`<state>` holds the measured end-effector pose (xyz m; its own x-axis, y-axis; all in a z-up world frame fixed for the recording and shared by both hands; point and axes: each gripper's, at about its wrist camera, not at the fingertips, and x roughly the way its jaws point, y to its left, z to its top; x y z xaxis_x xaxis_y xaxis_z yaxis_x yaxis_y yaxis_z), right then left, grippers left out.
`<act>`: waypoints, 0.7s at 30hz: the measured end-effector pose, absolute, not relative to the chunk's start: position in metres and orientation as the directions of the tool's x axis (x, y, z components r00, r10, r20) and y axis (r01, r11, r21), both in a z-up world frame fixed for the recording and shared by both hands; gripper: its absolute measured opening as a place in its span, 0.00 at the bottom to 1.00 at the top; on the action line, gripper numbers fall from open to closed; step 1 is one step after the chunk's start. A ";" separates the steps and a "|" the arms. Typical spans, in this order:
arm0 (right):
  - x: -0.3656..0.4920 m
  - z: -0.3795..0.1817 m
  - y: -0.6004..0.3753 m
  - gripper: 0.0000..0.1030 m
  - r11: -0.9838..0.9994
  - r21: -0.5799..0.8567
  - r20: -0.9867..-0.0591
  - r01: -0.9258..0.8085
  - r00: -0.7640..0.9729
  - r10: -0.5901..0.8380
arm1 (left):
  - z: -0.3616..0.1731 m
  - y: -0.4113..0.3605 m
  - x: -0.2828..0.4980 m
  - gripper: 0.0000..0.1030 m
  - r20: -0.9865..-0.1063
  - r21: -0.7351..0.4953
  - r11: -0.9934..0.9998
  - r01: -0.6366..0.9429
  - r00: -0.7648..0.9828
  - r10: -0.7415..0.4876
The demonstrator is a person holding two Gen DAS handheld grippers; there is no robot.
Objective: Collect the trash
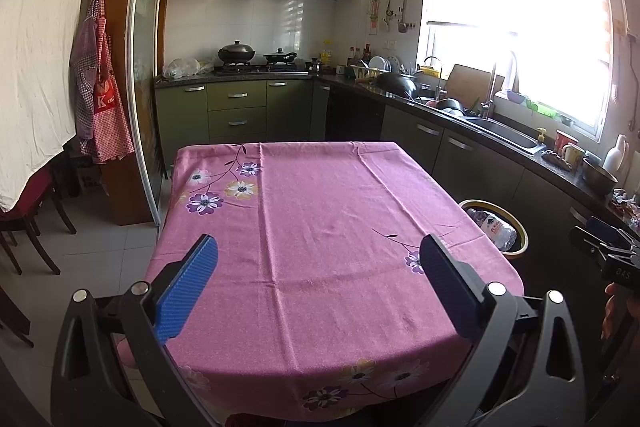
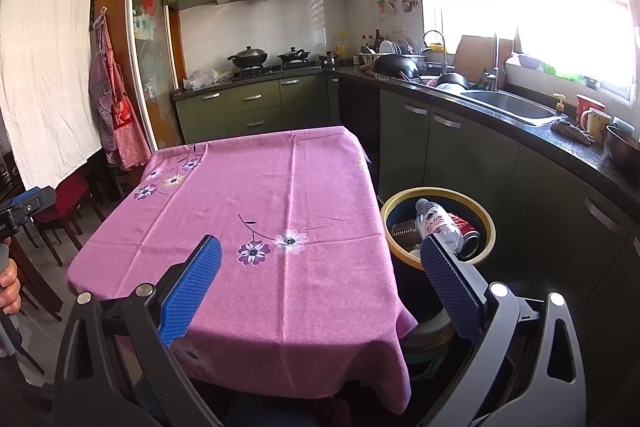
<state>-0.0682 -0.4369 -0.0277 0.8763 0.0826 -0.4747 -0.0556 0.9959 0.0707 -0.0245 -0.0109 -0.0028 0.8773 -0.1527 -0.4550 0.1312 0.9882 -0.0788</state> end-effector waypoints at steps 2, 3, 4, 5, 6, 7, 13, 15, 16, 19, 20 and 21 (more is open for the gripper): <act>-0.068 -0.028 -0.437 0.95 0.996 0.071 -0.476 -0.055 0.876 0.082 | -0.003 -0.011 -0.024 0.93 -0.455 -0.078 0.988 0.132 0.877 -0.153; -0.067 -0.028 -0.438 0.95 0.996 0.072 -0.476 -0.056 0.875 0.083 | -0.003 -0.011 -0.024 0.93 -0.455 -0.079 0.988 0.132 0.877 -0.154; -0.067 -0.029 -0.437 0.95 0.996 0.073 -0.477 -0.056 0.875 0.085 | -0.003 -0.011 -0.024 0.93 -0.455 -0.079 0.988 0.131 0.877 -0.153; -0.067 -0.029 -0.437 0.95 0.996 0.073 -0.477 -0.056 0.875 0.084 | -0.003 -0.011 -0.024 0.93 -0.455 -0.079 0.988 0.131 0.877 -0.152; -0.067 -0.029 -0.438 0.95 0.996 0.073 -0.477 -0.056 0.875 0.085 | -0.003 -0.011 -0.024 0.93 -0.455 -0.079 0.988 0.133 0.877 -0.154; -0.067 -0.029 -0.439 0.95 0.996 0.073 -0.477 -0.057 0.875 0.085 | -0.003 -0.011 -0.025 0.93 -0.455 -0.079 0.988 0.134 0.877 -0.156; -0.066 -0.032 -0.437 0.95 0.996 0.071 -0.478 -0.062 0.874 0.089 | -0.006 -0.011 -0.024 0.93 -0.459 -0.075 0.988 0.138 0.874 -0.157; -0.066 -0.032 -0.437 0.95 0.996 0.072 -0.478 -0.062 0.874 0.089 | -0.006 -0.012 -0.025 0.93 -0.460 -0.072 0.988 0.139 0.874 -0.157; -0.066 -0.032 -0.437 0.95 0.996 0.071 -0.478 -0.061 0.874 0.088 | -0.006 -0.012 -0.024 0.93 -0.460 -0.072 0.987 0.141 0.874 -0.158; -0.065 -0.032 -0.437 0.95 0.996 0.071 -0.479 -0.062 0.874 0.089 | -0.007 -0.013 -0.025 0.93 -0.460 -0.070 0.987 0.142 0.874 -0.158; -0.065 -0.032 -0.437 0.95 0.996 0.070 -0.478 -0.063 0.874 0.089 | -0.007 -0.013 -0.025 0.93 -0.461 -0.069 0.987 0.142 0.873 -0.158; -0.065 -0.033 -0.437 0.95 0.996 0.070 -0.478 -0.063 0.874 0.089 | -0.007 -0.013 -0.025 0.93 -0.462 -0.069 0.987 0.143 0.873 -0.159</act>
